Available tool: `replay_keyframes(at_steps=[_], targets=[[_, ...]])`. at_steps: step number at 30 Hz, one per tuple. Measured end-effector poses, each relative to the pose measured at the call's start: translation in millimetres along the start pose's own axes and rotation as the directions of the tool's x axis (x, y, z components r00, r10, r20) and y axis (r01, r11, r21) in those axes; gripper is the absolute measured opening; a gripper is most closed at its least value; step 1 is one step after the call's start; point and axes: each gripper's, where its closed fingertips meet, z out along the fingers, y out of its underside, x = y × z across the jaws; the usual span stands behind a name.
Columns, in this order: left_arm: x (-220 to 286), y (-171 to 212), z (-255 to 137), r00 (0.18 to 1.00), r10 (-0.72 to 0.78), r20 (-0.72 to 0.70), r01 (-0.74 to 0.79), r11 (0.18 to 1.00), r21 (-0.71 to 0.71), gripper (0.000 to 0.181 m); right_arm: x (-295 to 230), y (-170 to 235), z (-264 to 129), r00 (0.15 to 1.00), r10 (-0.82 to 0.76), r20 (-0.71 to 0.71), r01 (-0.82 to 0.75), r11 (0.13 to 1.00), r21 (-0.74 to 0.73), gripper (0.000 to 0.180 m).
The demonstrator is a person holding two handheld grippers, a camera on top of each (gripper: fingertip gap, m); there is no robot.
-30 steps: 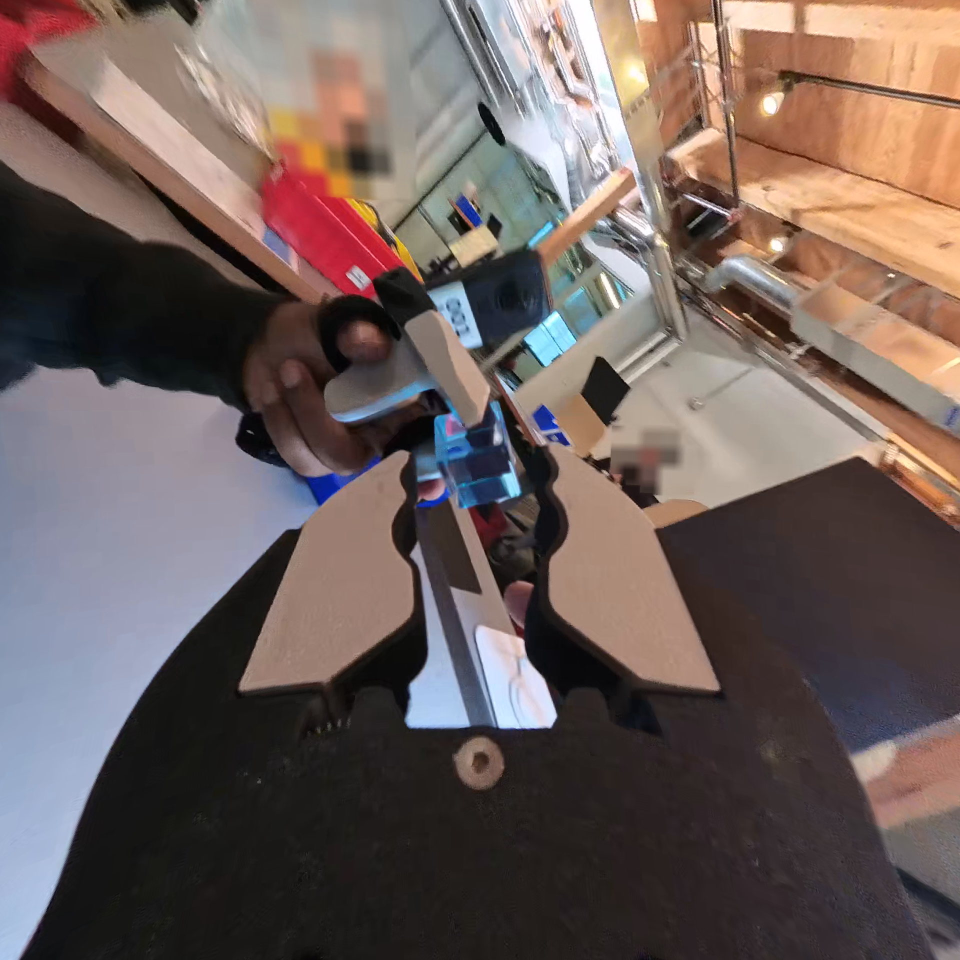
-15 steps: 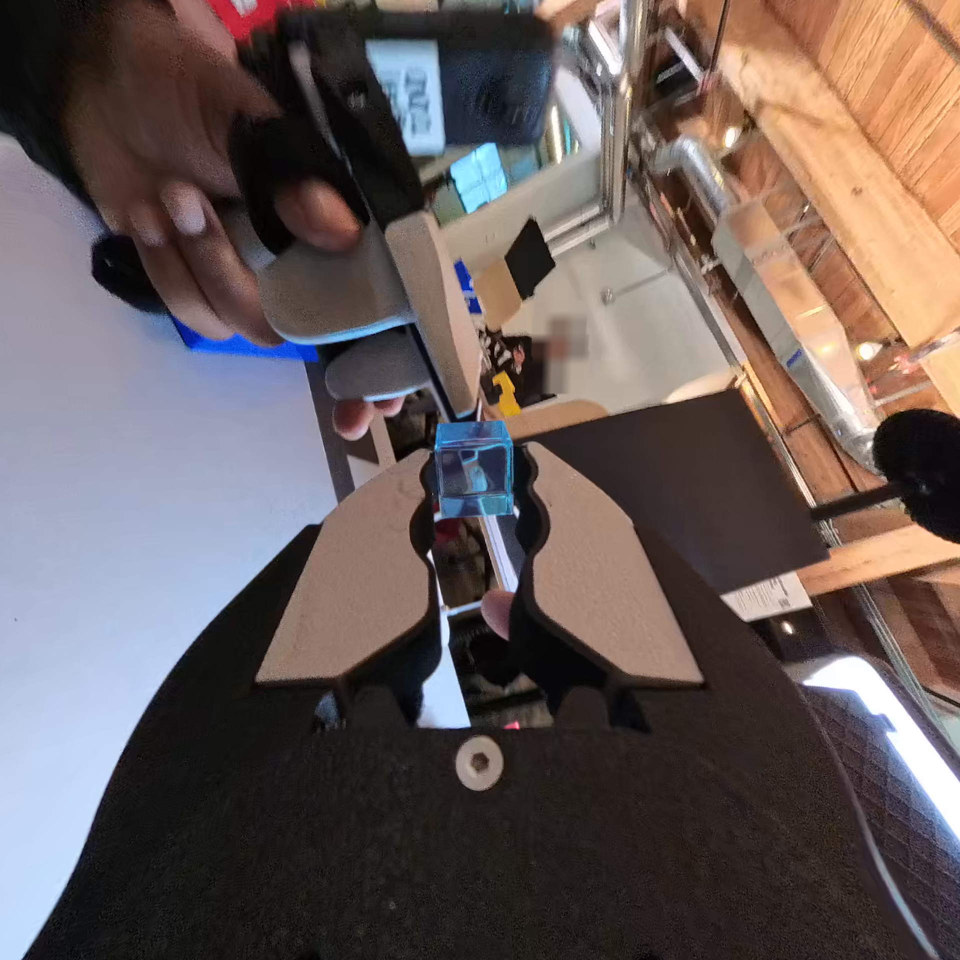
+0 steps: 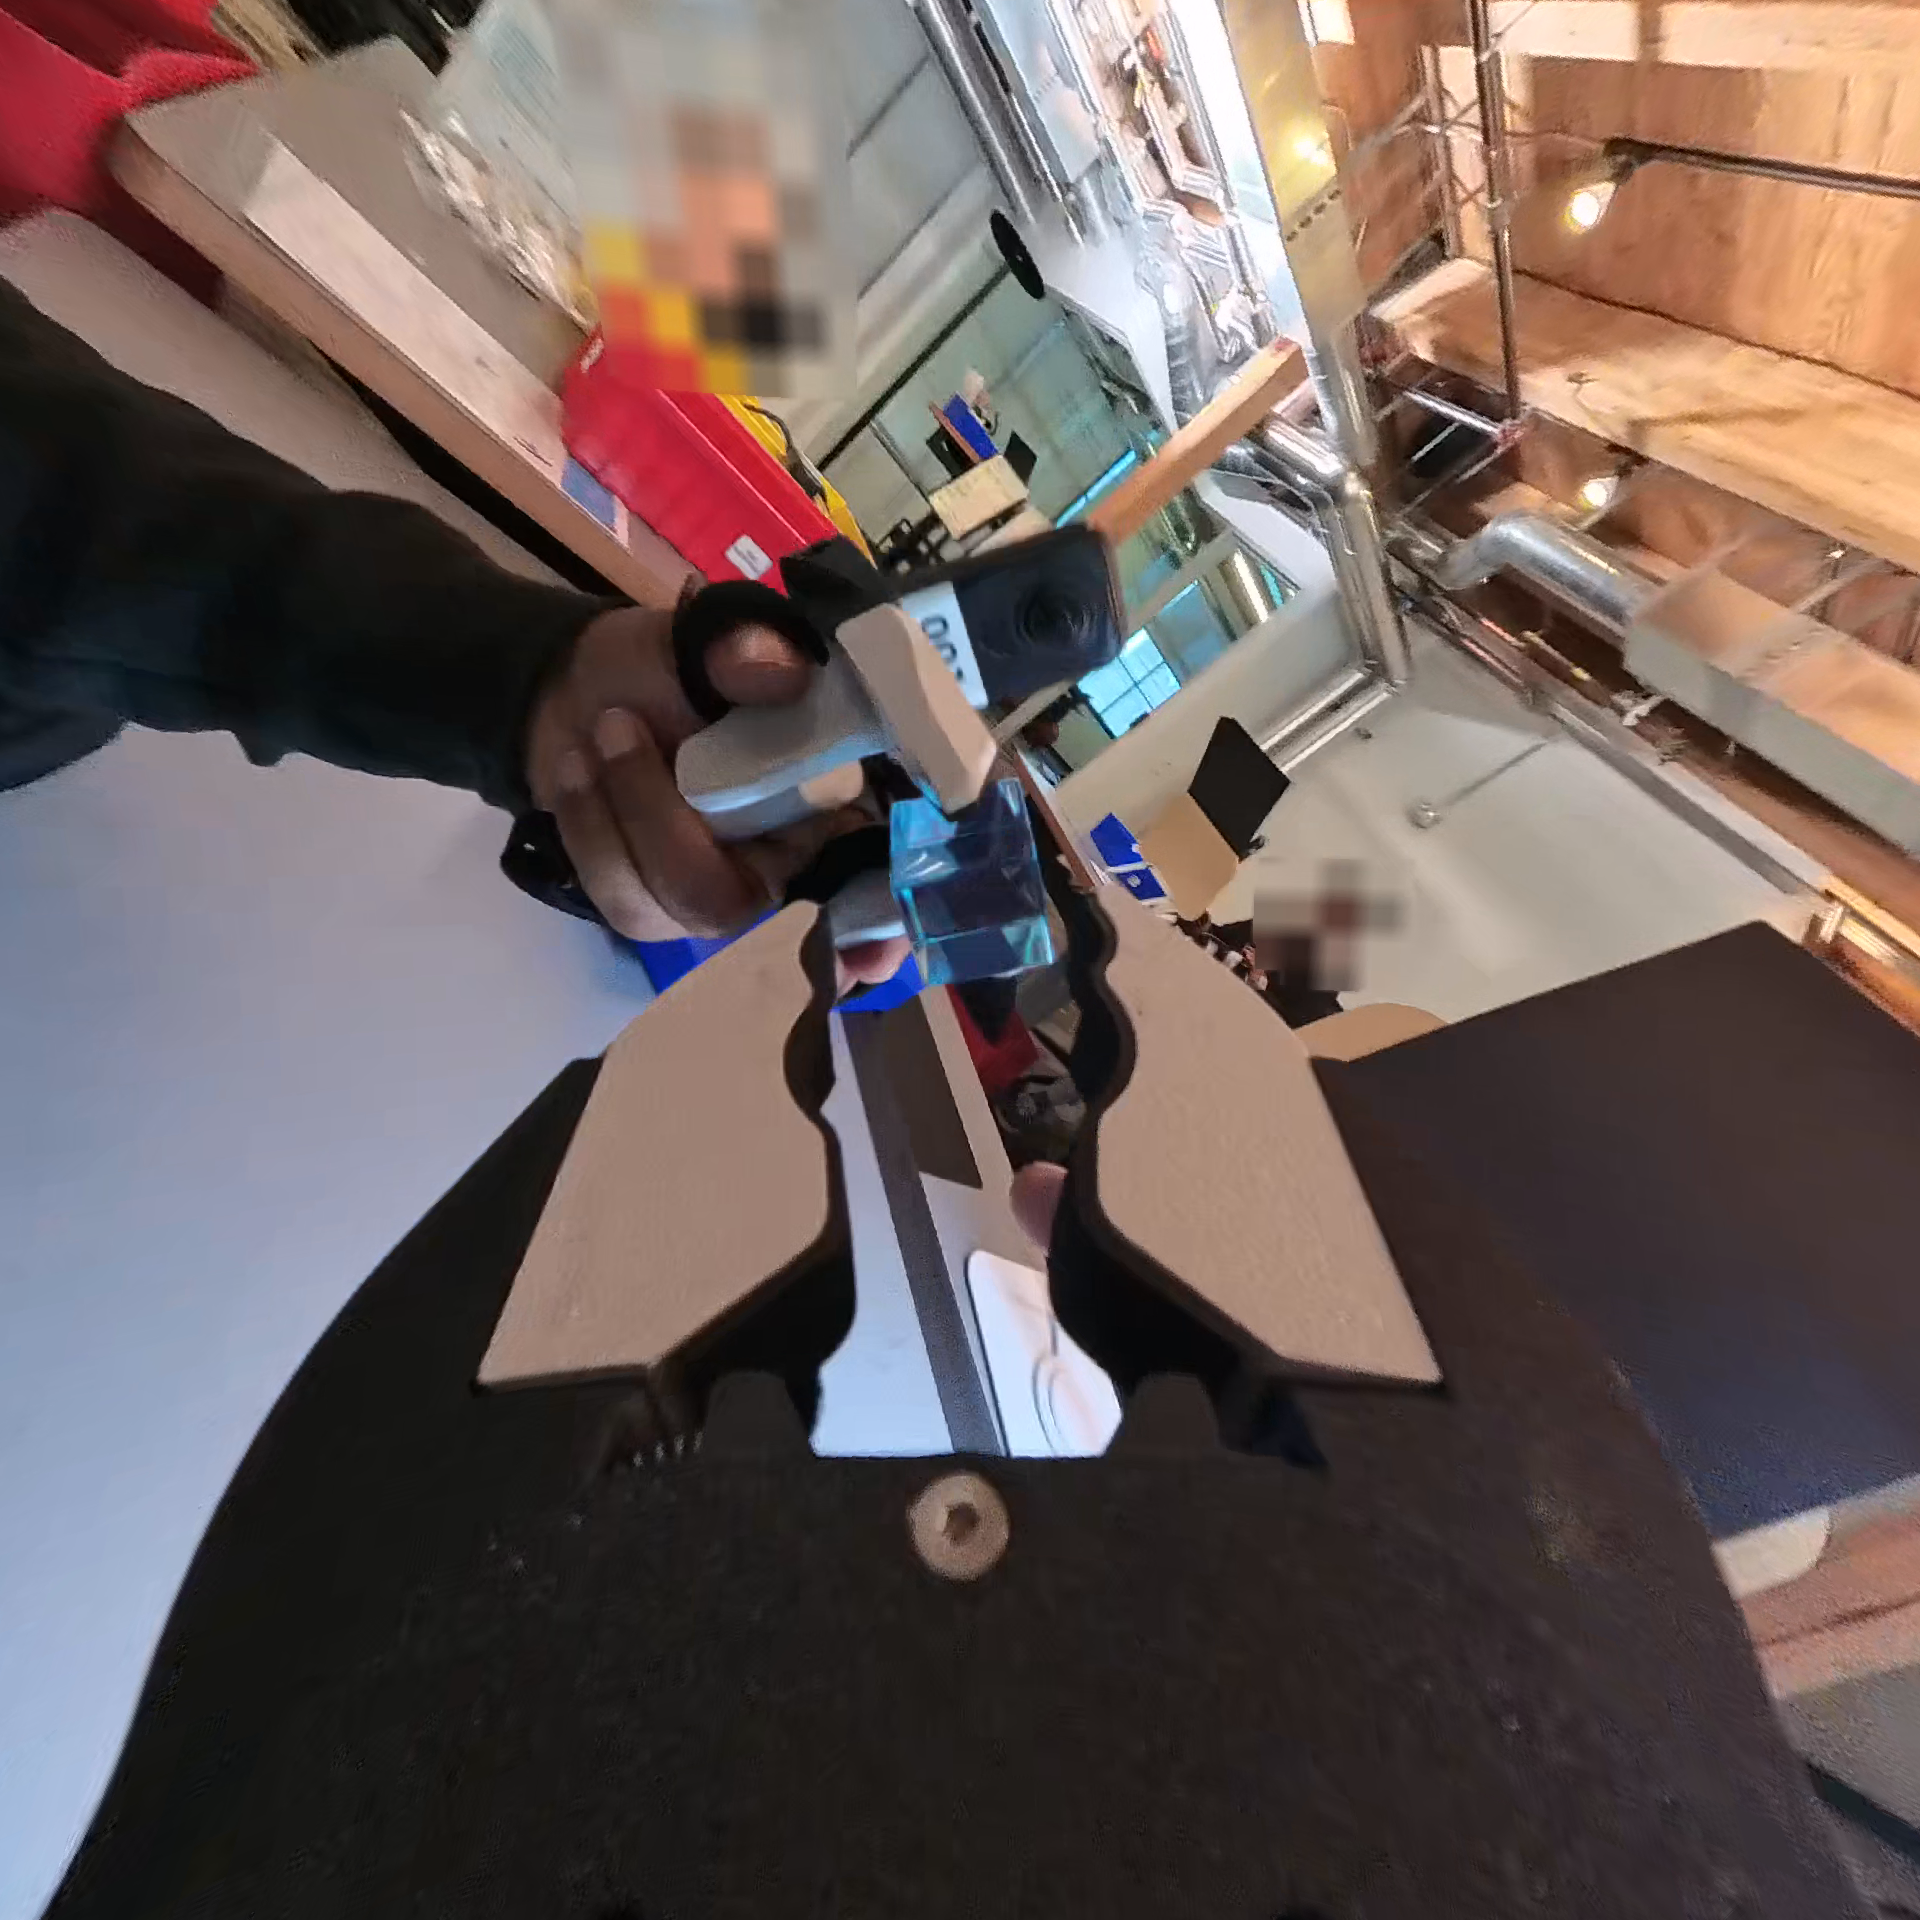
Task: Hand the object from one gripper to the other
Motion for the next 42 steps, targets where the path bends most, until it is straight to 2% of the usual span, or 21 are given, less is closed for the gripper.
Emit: replay_keyframes(at_steps=[2, 4, 7, 10, 13, 18, 22, 24, 25, 28, 30, 32, 35, 38, 42], targets=[[2, 3, 3, 0.996, -0.065, -0.058, 0.065, 0.998, 0.005, 0.028, -4, -2, 2, 1.0, -0.021, 0.0, 0.021, 1.0, 0.011, 0.04], [3, 6, 5, 0.99, -0.098, -0.097, 0.1, 0.995, 0.008, 0.029, 1, 0, 4, 0.995, -0.085, -0.057, 0.085, 0.996, -0.017, 0.028], [-1, 5, 6, 0.99, -0.114, -0.077, 0.115, 0.993, 0.014, 0.028, 3, 5, 3, 0.99, -0.125, -0.057, 0.12, 0.989, -0.087, 0.028], [-20, 0, 1, 0.994, -0.033, 0.106, 0.03, 0.999, 0.037, 0.029, 15, 21, 2, 0.972, -0.213, -0.103, 0.185, 0.955, -0.231, 0.028], [-35, -2, -4, 0.948, 0.094, 0.305, -0.093, 0.995, -0.02, 0.035, 23, 41, 2, 0.937, -0.325, -0.124, 0.257, 0.886, -0.386, 0.028], [-57, 8, -2, 0.784, 0.315, 0.535, -0.249, 0.949, -0.194, 0.039, 21, 63, 10, 0.9, -0.42, -0.115, 0.31, 0.803, -0.509, 0.028], [-64, 8, -7, 0.681, 0.448, 0.579, -0.343, 0.894, -0.289, 0.029, 20, 63, 13, 0.887, -0.447, -0.12, 0.322, 0.782, -0.534, 0.028], [-59, 7, -7, 0.702, 0.459, 0.545, -0.35, 0.888, -0.296, 0.029, 18, 56, 14, 0.897, -0.42, -0.137, 0.309, 0.818, -0.485, 0.028], [-54, 6, -6, 0.742, 0.434, 0.511, -0.341, 0.901, -0.269, 0.029, 17, 49, 15, 0.912, -0.382, -0.147, 0.291, 0.857, -0.426, 0.028], [-31, -1, -5, 0.899, 0.279, 0.339, -0.253, 0.96, -0.118, 0.029, 13, 23, 10, 0.965, -0.214, -0.15, 0.181, 0.962, -0.205, 0.028], [-16, -4, -4, 0.972, 0.148, 0.184, -0.145, 0.989, -0.03, 0.029, 11, 11, 4, 0.986, -0.122, -0.112, 0.111, 0.989, -0.098, 0.033], [-5, -8, -3, 0.998, 0.037, 0.058, -0.04, 0.998, 0.039, 0.029, 8, 4, 1, 0.994, -0.071, -0.082, 0.068, 0.997, -0.037, 0.038], [2, -3, 2, 0.997, -0.058, -0.056, 0.061, 0.997, 0.054, 0.029, 7, 4, 4, 0.988, -0.12, -0.101, 0.115, 0.992, -0.053, 0.034], [-3, -2, 3, 0.993, -0.1, -0.056, 0.103, 0.993, 0.055, 0.028, 11, 9, 1, 0.982, -0.154, -0.105, 0.142, 0.984, -0.111, 0.028], [-32, -9, -8, 0.978, 0.007, 0.207, -0.023, 0.997, 0.075, 0.03, 27, 31, -2, 0.945, -0.286, -0.16, 0.227, 0.923, -0.31, 0.028]])
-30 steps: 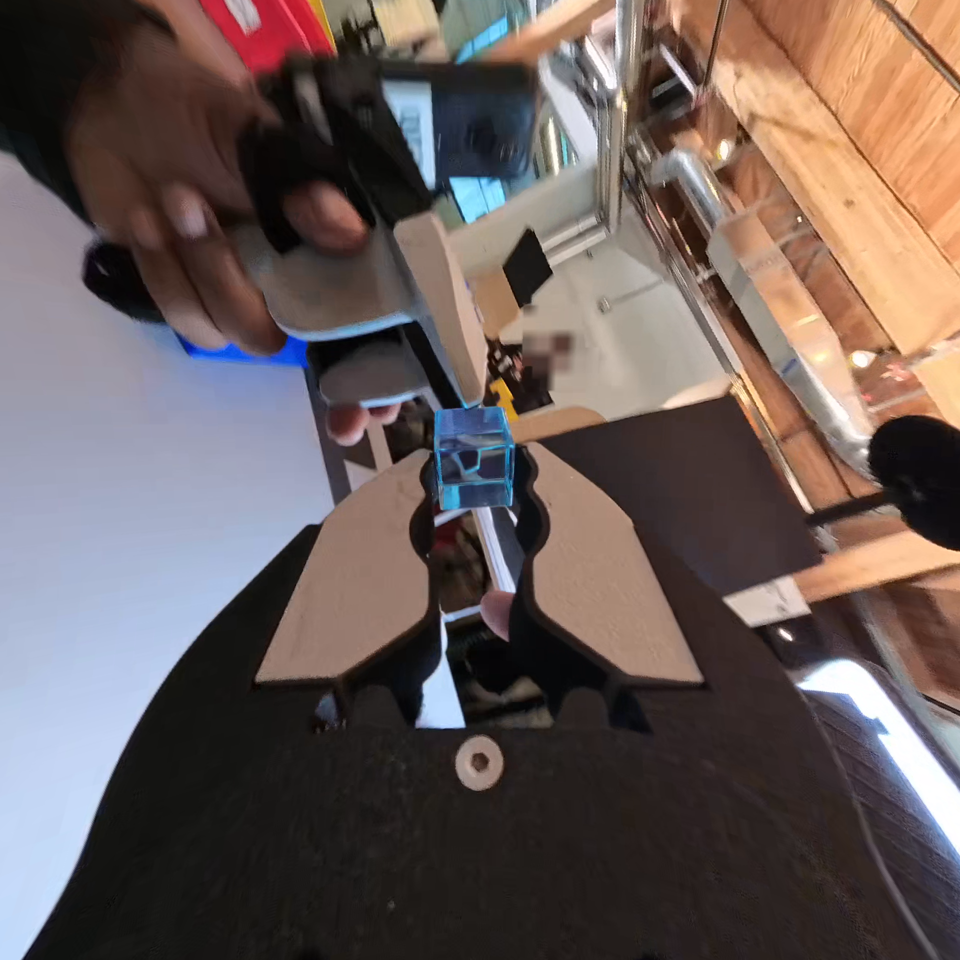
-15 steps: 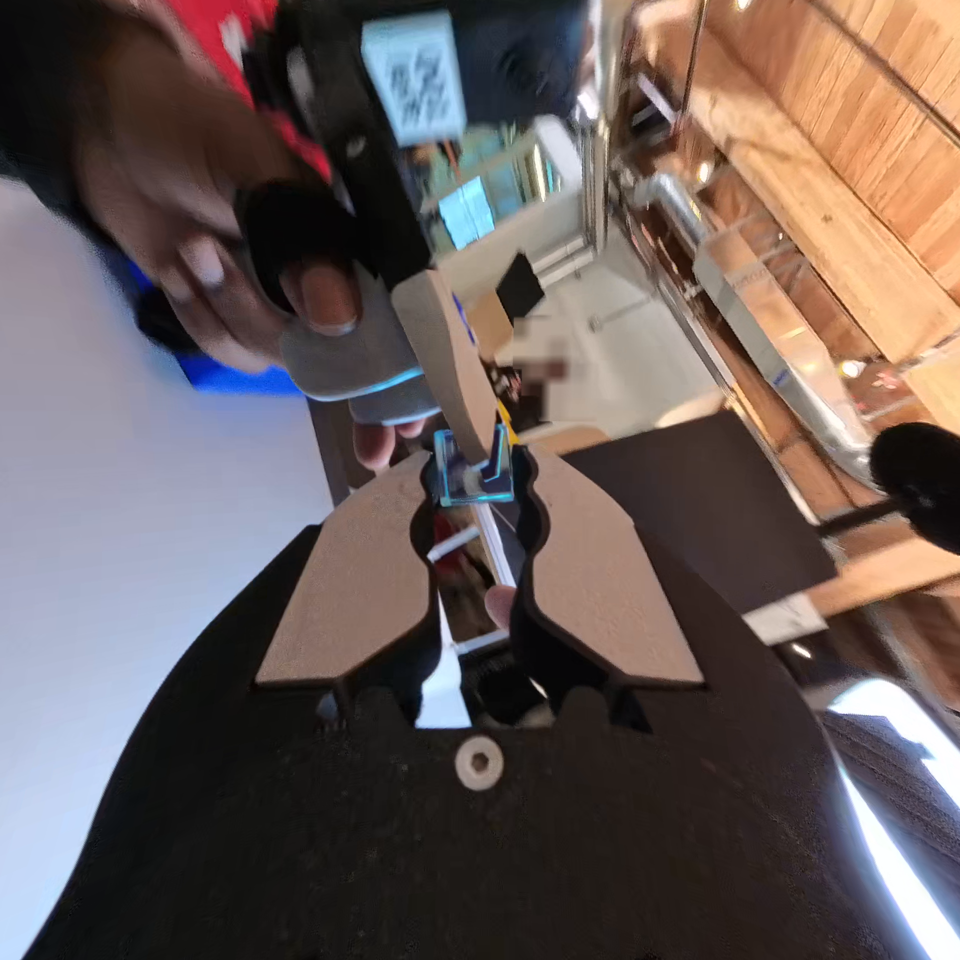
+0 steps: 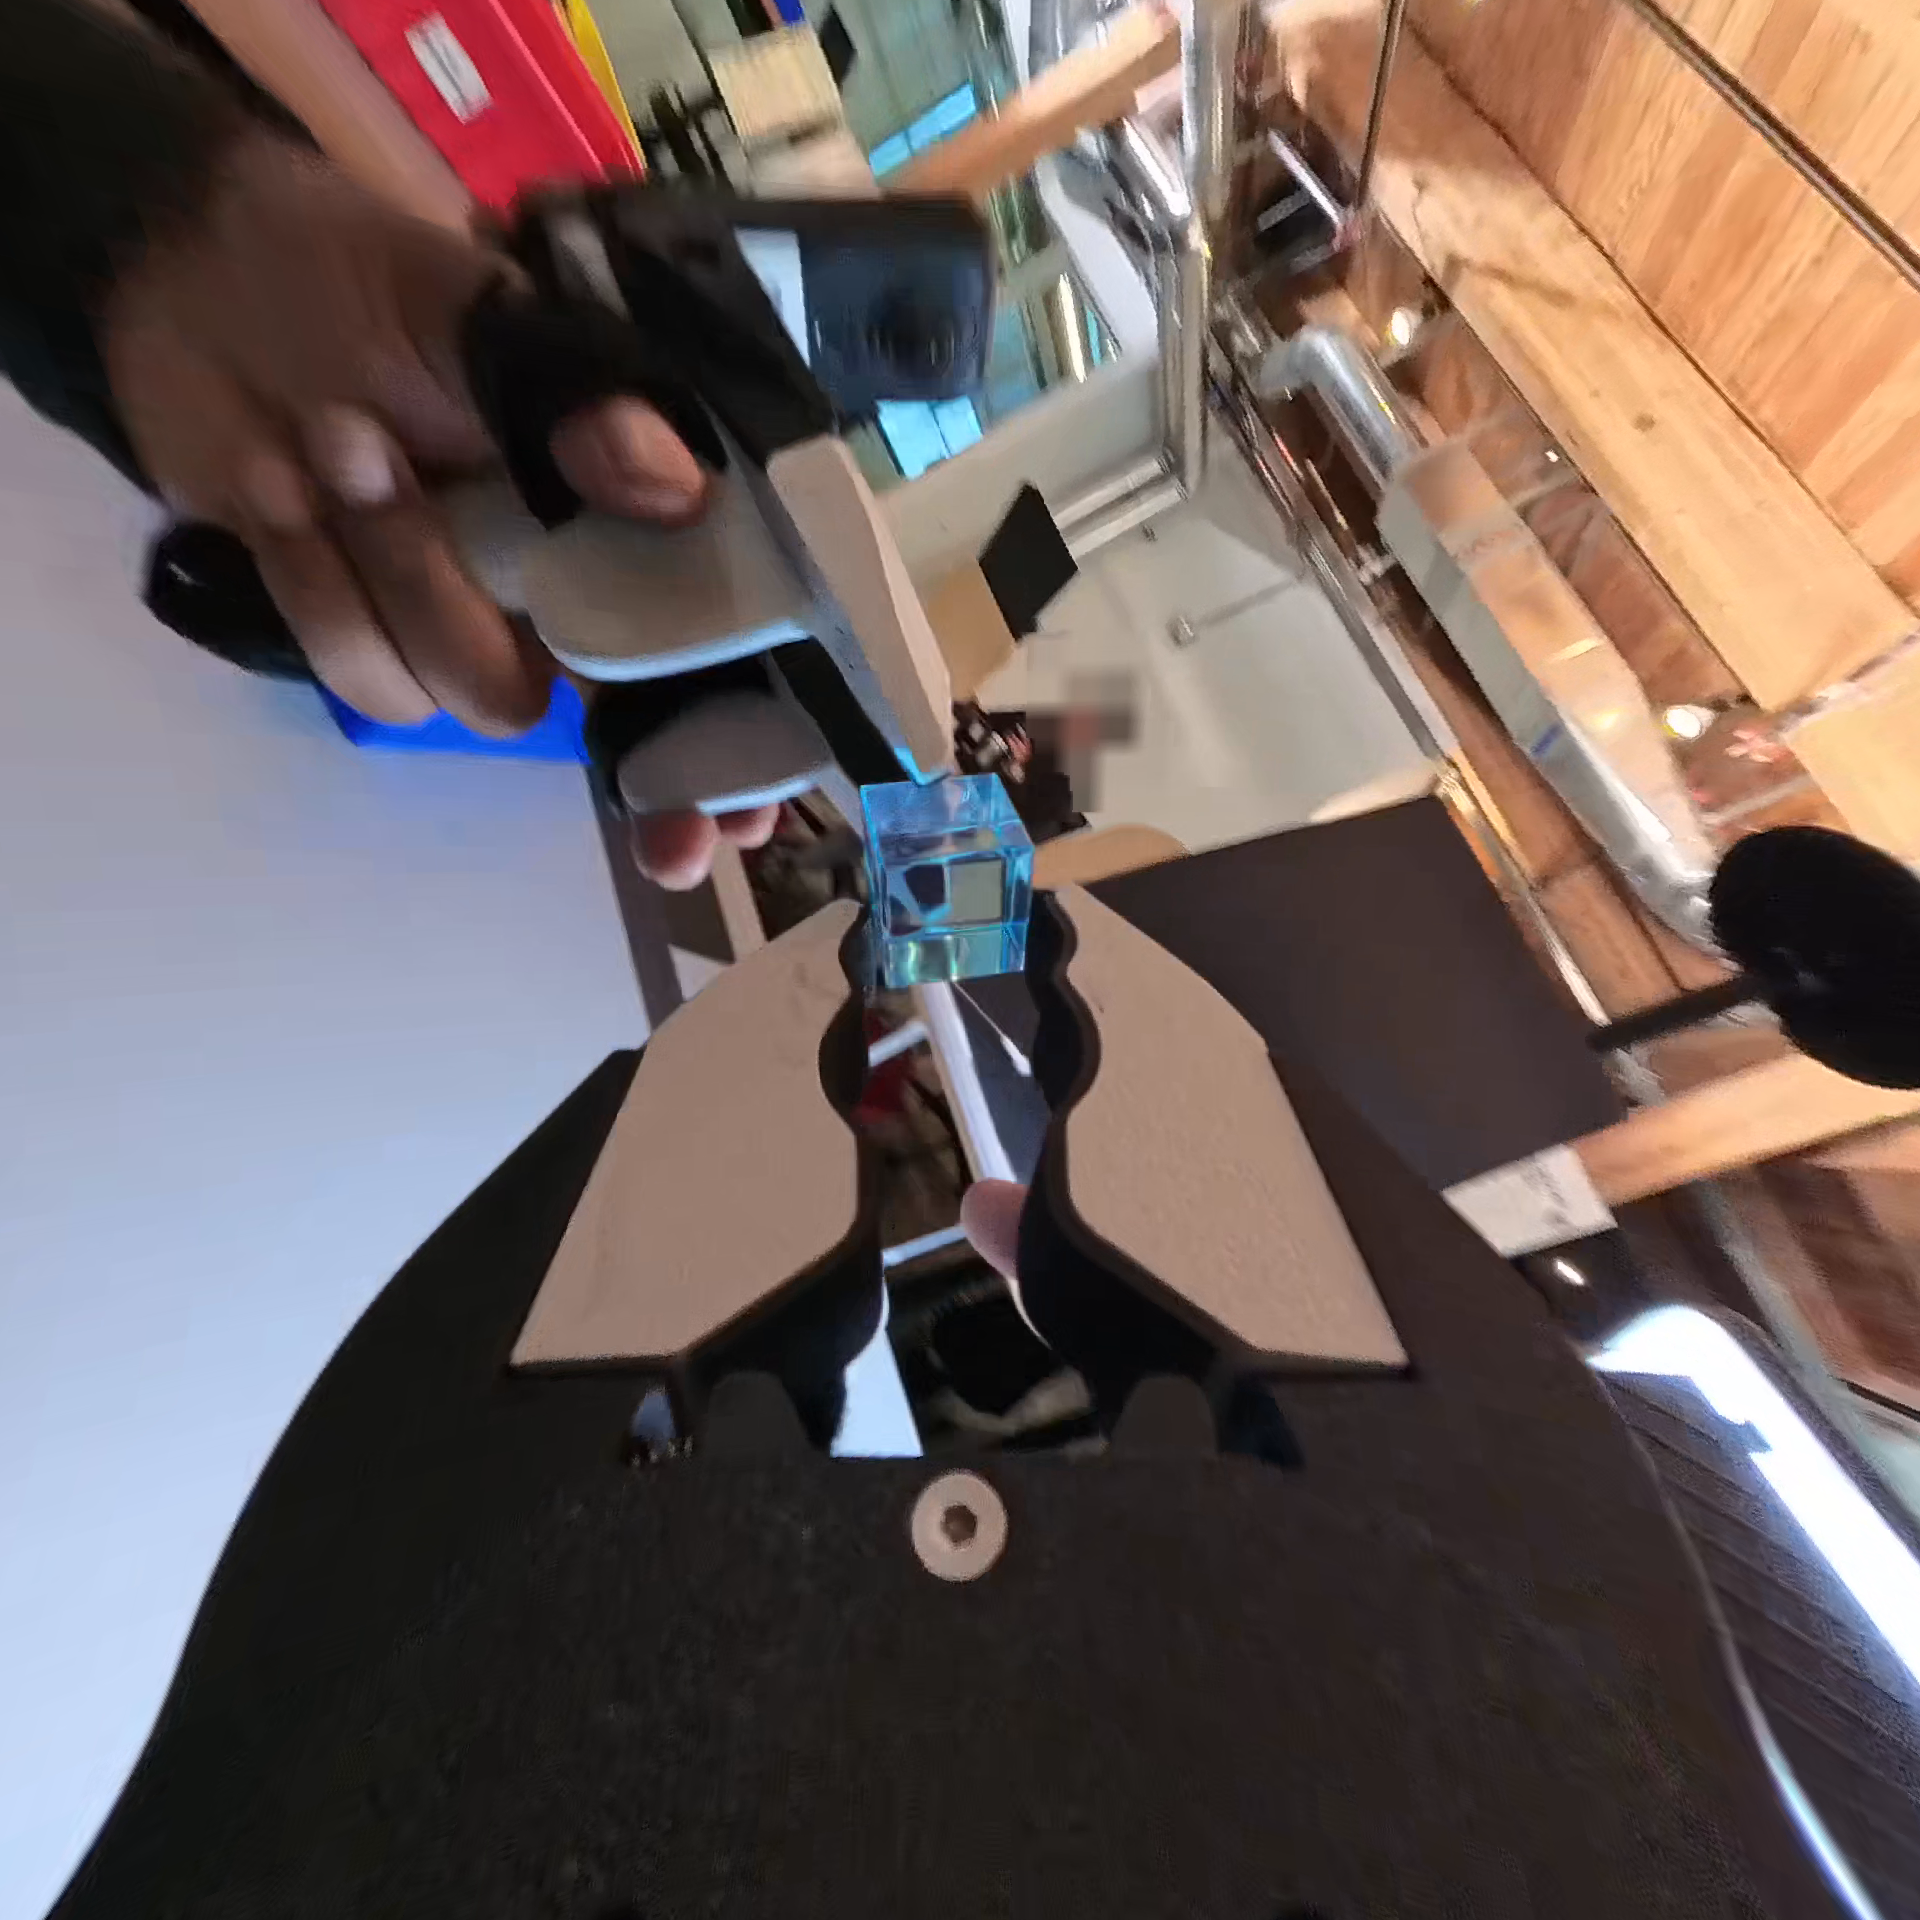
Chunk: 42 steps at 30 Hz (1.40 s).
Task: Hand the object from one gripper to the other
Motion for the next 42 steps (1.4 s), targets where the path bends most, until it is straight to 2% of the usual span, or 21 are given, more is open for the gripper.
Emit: replay_keyframes(at_steps=[3, 7, 10, 12, 15, 17, 20, 22, 23, 25, 30, 33, 35, 38, 42], targets=[[-14, 4, 1, 0.975, 0.141, 0.174, -0.13, 0.989, -0.071, 0.037, 0, 16, 7, 0.995, -0.089, -0.041, 0.083, 0.988, -0.132, 0.028], [-26, 15, 8, 0.882, 0.331, 0.336, -0.282, 0.941, -0.187, 0.043, -12, 21, 16, 0.982, -0.186, -0.038, 0.174, 0.962, -0.212, 0.028], [-35, 18, 4, 0.771, 0.492, 0.403, -0.399, 0.868, -0.297, 0.032, -16, 20, 18, 0.973, -0.227, -0.036, 0.212, 0.948, -0.238, 0.027], [-31, 17, 3, 0.76, 0.534, 0.37, -0.433, 0.841, -0.324, 0.031, -16, 13, 16, 0.975, -0.218, -0.036, 0.208, 0.961, -0.183, 0.027], [-7, 13, 3, 0.897, 0.394, 0.203, -0.35, 0.911, -0.219, 0.031, -12, -11, 5, 1.0, -0.021, 0.0, 0.021, 0.999, 0.033, 0.027], [16, 14, 3, 0.971, 0.239, 0.011, -0.234, 0.96, -0.152, 0.031, -12, -26, -4, 0.993, 0.092, 0.08, -0.103, 0.983, 0.15, 0.033], [37, 15, 2, 0.979, 0.023, -0.204, -0.047, 0.992, -0.117, 0.03, -17, -34, -10, 0.981, 0.121, 0.149, -0.151, 0.965, 0.214, 0.044], [41, 18, 5, 0.964, -0.05, -0.263, 0.021, 0.993, -0.113, 0.03, -21, -37, -10, 0.982, 0.104, 0.156, -0.137, 0.965, 0.224, 0.04], [42, 20, 5, 0.956, -0.068, -0.285, 0.036, 0.992, -0.118, 0.03, -18, -38, -11, 0.988, 0.09, 0.125, -0.118, 0.965, 0.236, 0.029], [42, 19, 6, 0.953, -0.089, -0.291, 0.058, 0.992, -0.115, 0.03, -16, -36, -11, 0.987, 0.09, 0.13, -0.117, 0.969, 0.218, 0.027], [10, 4, 2, 0.998, -0.008, -0.065, 0.006, 1.0, -0.027, 0.031, -5, -8, -1, 1.0, -0.001, 0.021, 0.001, 1.0, 0.027, 0.027], [-8, 4, 0, 0.981, 0.144, 0.132, -0.135, 0.988, -0.072, 0.036, 1, 14, 5, 0.995, -0.095, -0.038, 0.089, 0.988, -0.126, 0.027], [-19, 7, 2, 0.926, 0.274, 0.26, -0.244, 0.959, -0.143, 0.041, -1, 29, 11, 0.988, -0.143, -0.049, 0.129, 0.966, -0.222, 0.028], [-36, 17, 5, 0.799, 0.446, 0.404, -0.359, 0.892, -0.274, 0.045, -10, 40, 19, 0.982, -0.184, -0.042, 0.164, 0.941, -0.295, 0.027], [-58, 25, 2, 0.622, 0.598, 0.505, -0.44, 0.801, -0.405, 0.041, -27, 40, 26, 0.971, -0.241, -0.003, 0.227, 0.92, -0.319, 0.027]])
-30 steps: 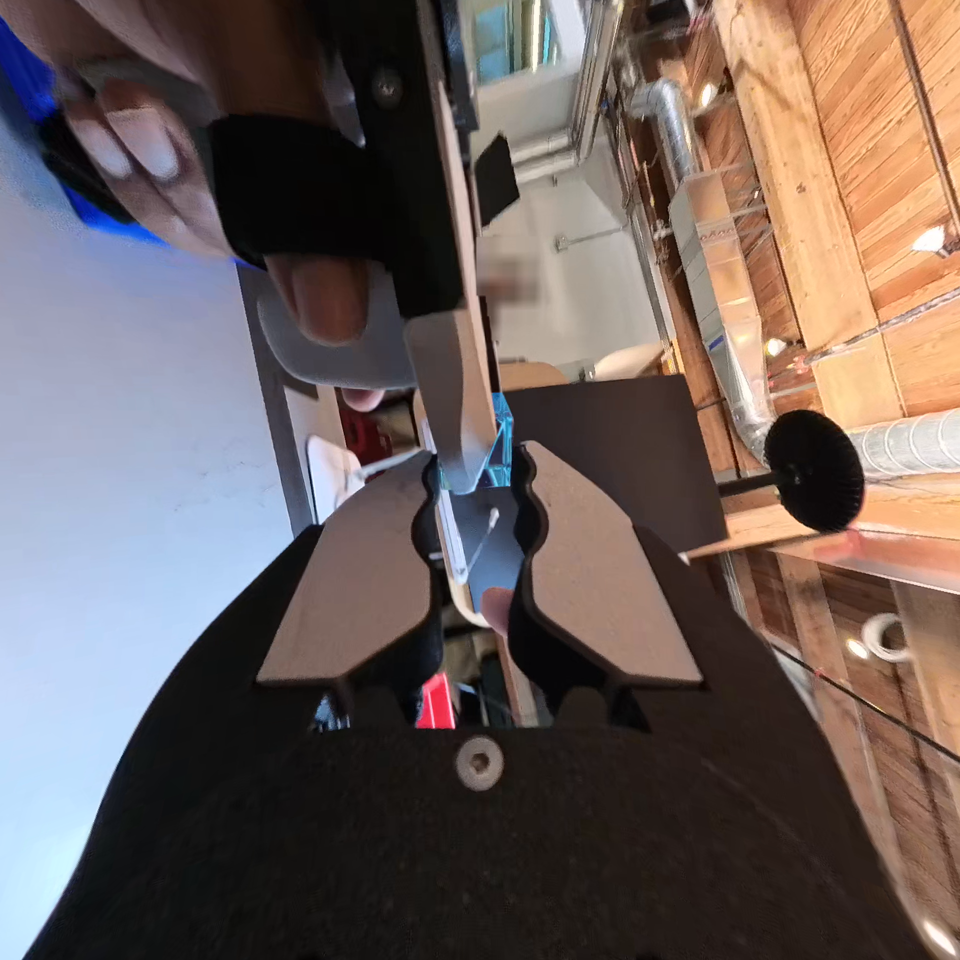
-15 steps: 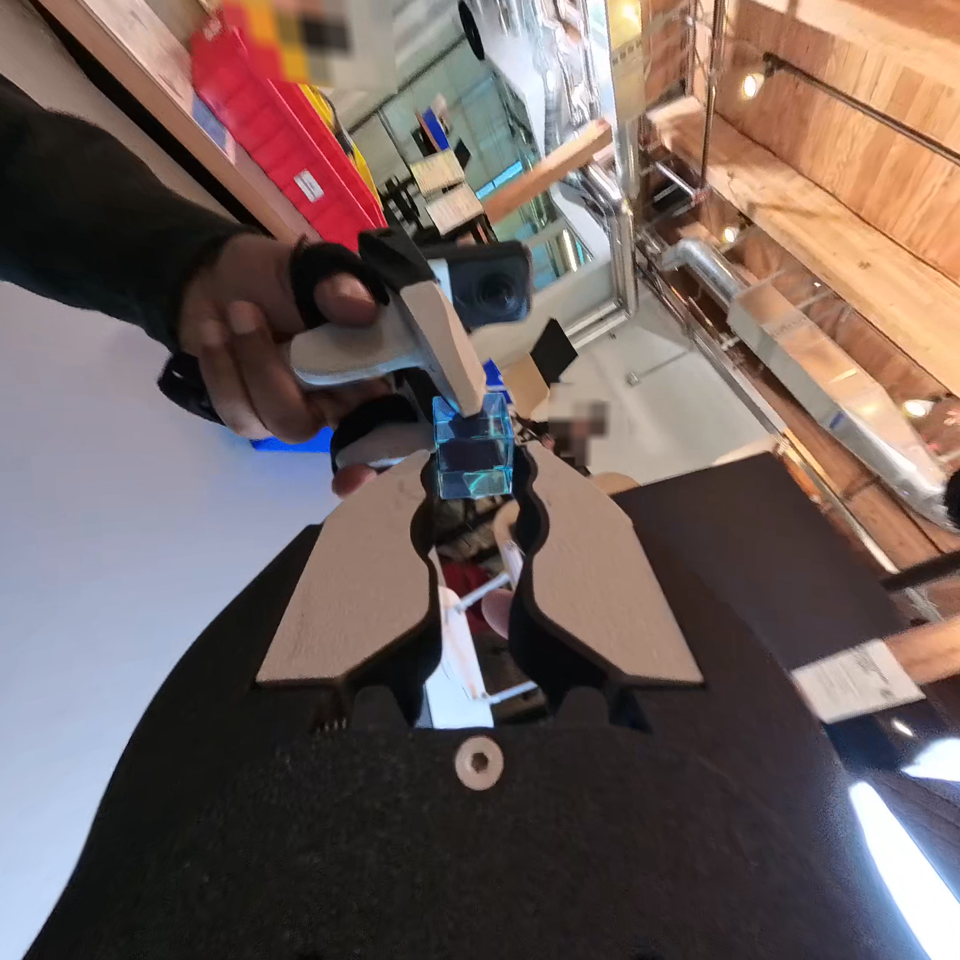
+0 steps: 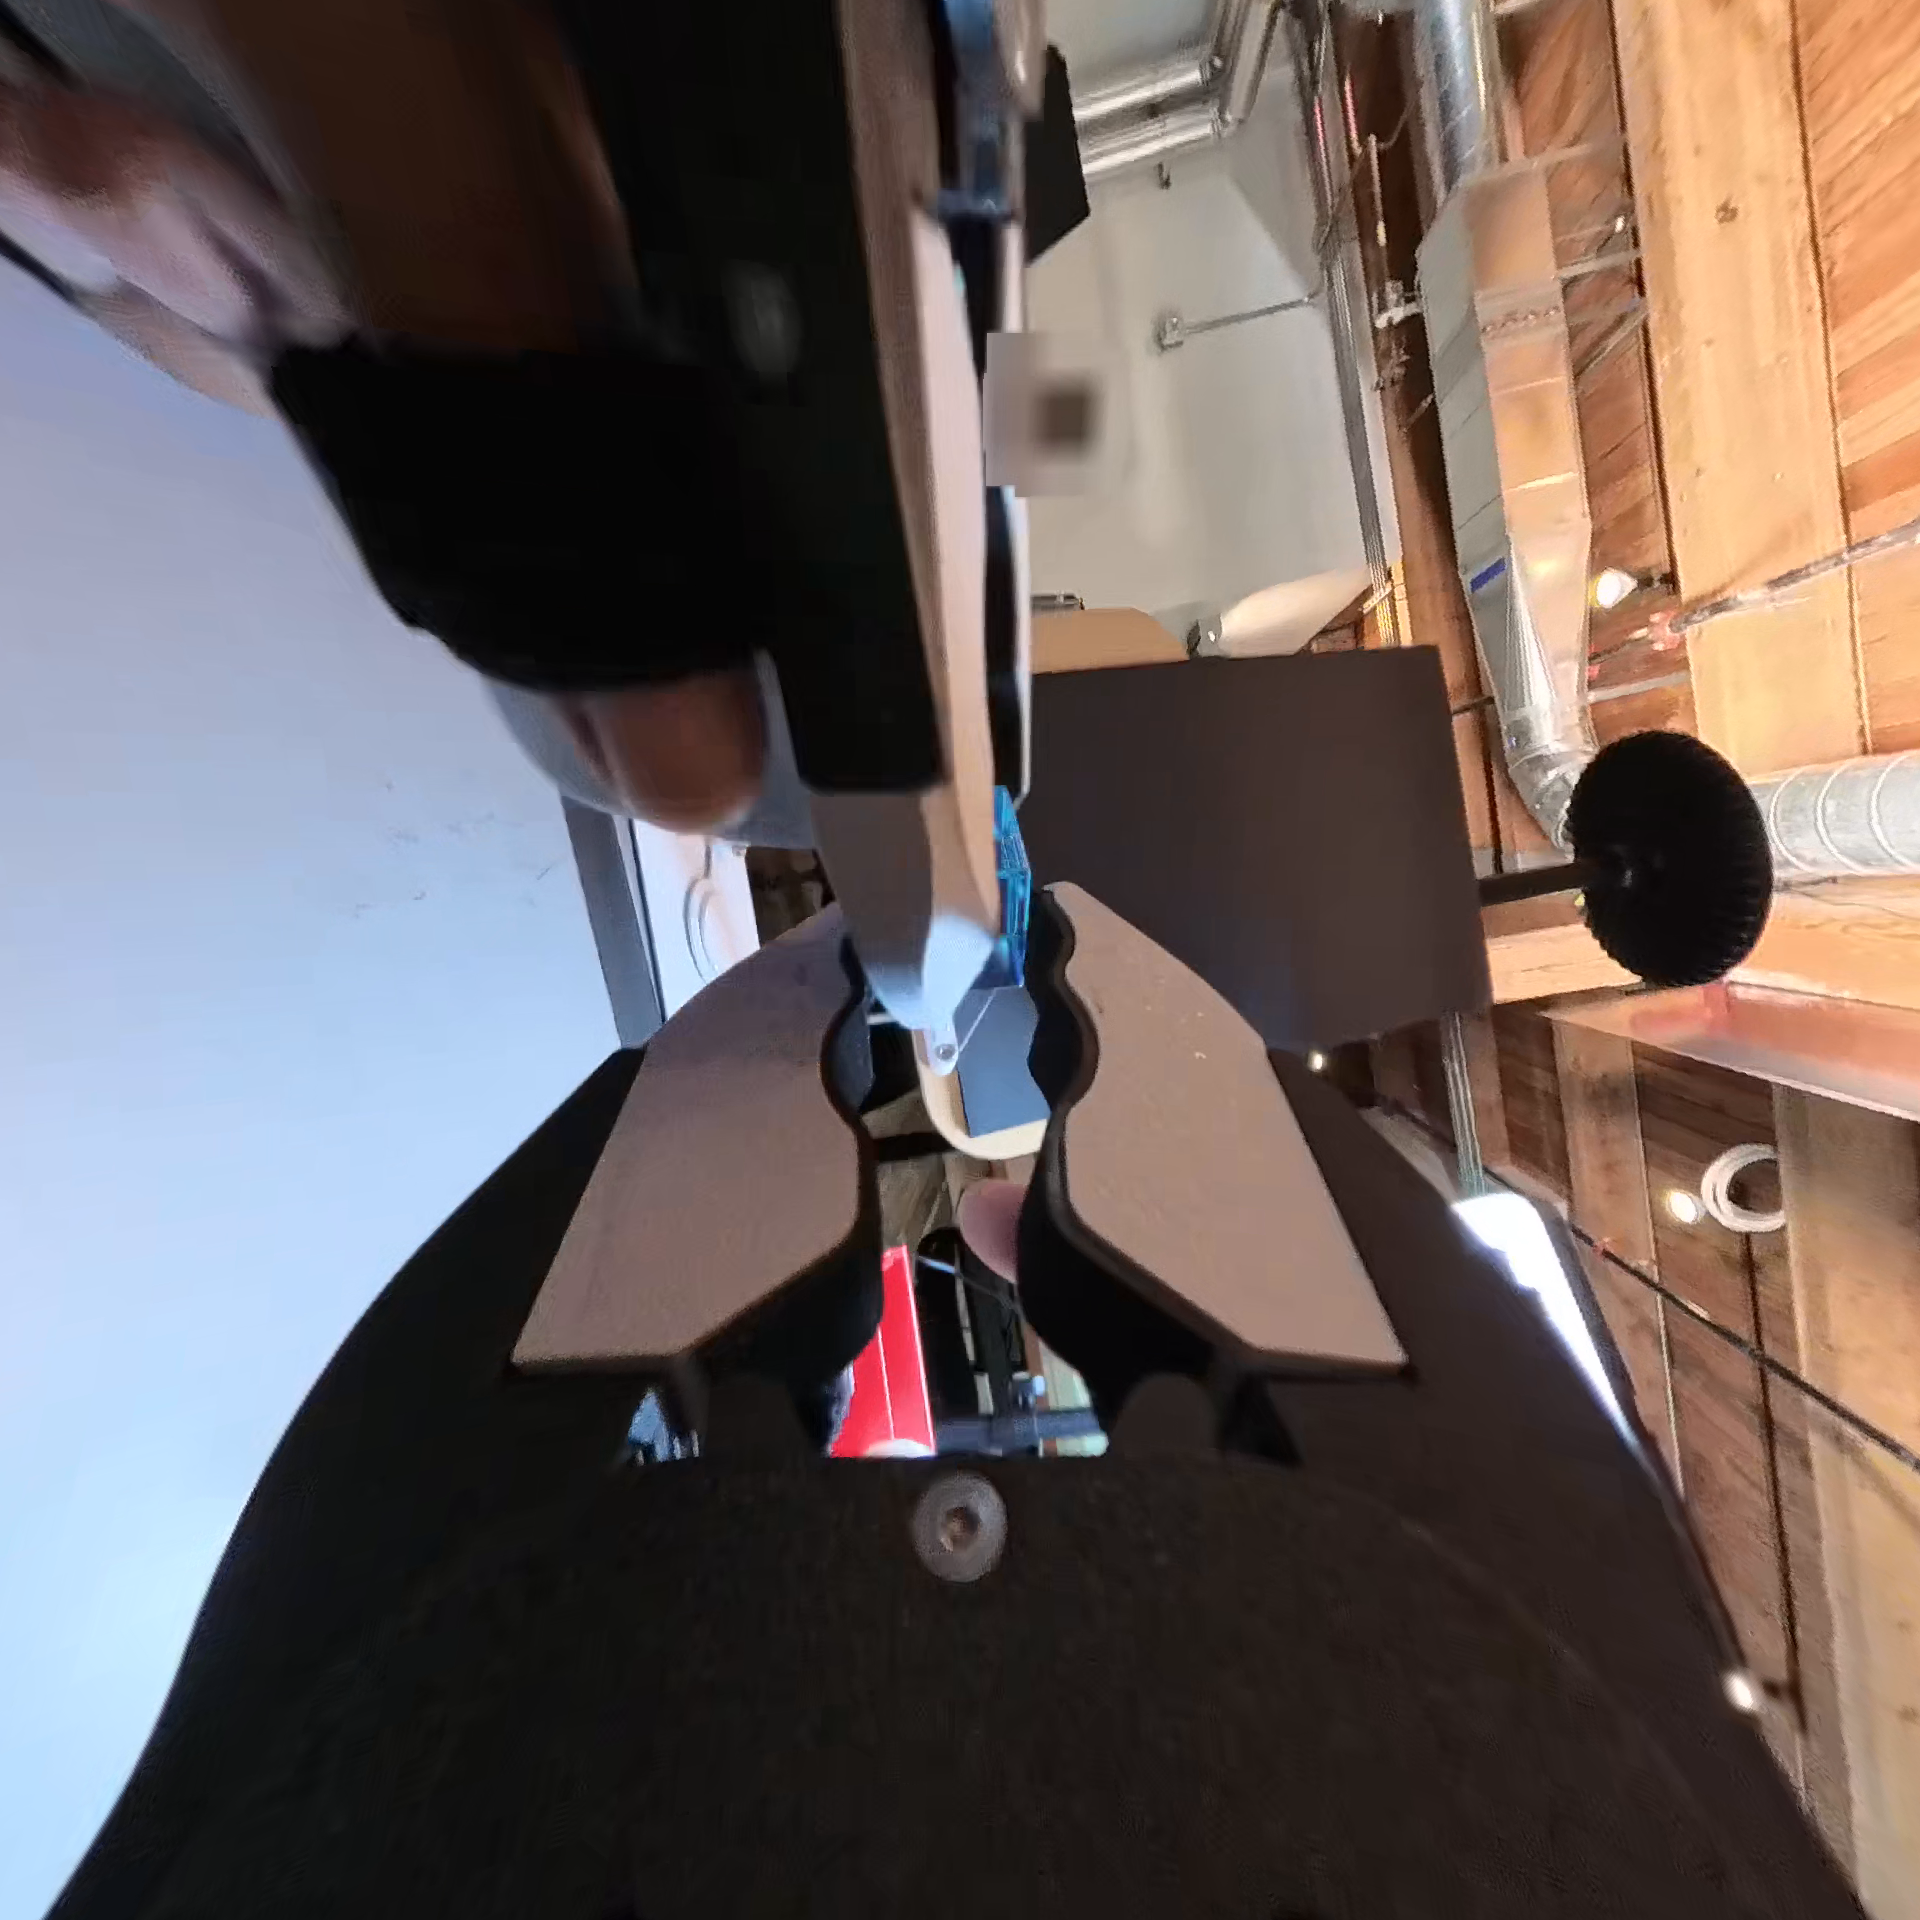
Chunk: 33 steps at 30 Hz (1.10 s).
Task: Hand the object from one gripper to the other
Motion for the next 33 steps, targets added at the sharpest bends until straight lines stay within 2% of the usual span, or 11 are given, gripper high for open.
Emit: replay_keyframes(at_steps=[3, 6, 8, 11, 13, 15, 17, 21, 26, 31, 33], targets=[[0, 0, -2, 0.999, 0.051, -0.007, -0.051, 0.999, 0.003, 0.033, -1, -4, -1, 1.0, 0.011, 0.008, -0.012, 1.0, 0.028, 0.027], [10, -10, -11, 0.982, -0.024, -0.188, 0.033, 0.998, 0.046, 0.033, 5, -18, -11, 0.993, 0.107, 0.047, -0.114, 0.974, 0.194, 0.027], [20, -20, -23, 0.916, -0.134, -0.378, 0.174, 0.982, 0.073, 0.032, 12, -30, -22, 0.976, 0.196, 0.093, -0.215, 0.926, 0.309, 0.028], [38, -37, -44, 0.753, -0.246, -0.61, 0.351, 0.935, 0.056, 0.032, 20, -42, -35, 0.95, 0.27, 0.158, -0.312, 0.849, 0.426, 0.037], [49, -47, -53, 0.663, -0.276, -0.696, 0.415, 0.909, 0.034, 0.032, 20, -49, -43, 0.935, 0.294, 0.201, -0.355, 0.804, 0.477, 0.035], [55, -51, -57, 0.625, -0.279, -0.729, 0.434, 0.901, 0.027, 0.032, 27, -52, -49, 0.939, 0.295, 0.176, -0.343, 0.787, 0.512, 0.027], [56, -53, -57, 0.626, -0.284, -0.726, 0.439, 0.898, 0.027, 0.032, 28, -50, -49, 0.94, 0.287, 0.184, -0.341, 0.806, 0.484, 0.027], [45, -48, -46, 0.683, -0.315, -0.659, 0.451, 0.891, 0.041, 0.031, 28, -37, -39, 0.964, 0.237, 0.121, -0.266, 0.881, 0.393, 0.027], [39, -42, -40, 0.706, -0.339, -0.621, 0.453, 0.891, 0.028, 0.031, 26, -29, -33, 0.975, 0.203, 0.092, -0.222, 0.916, 0.333, 0.028], [9, -36, -30, 0.831, -0.355, -0.429, 0.428, 0.9, 0.084, 0.03, 26, -1, -17, 0.983, 0.179, 0.034, -0.182, 0.97, 0.161, 0.027], [4, -31, -25, 0.878, -0.332, -0.344, 0.379, 0.922, 0.078, 0.038, 23, 2, -13, 0.991, 0.136, 0.009, -0.136, 0.984, 0.116, 0.027]])
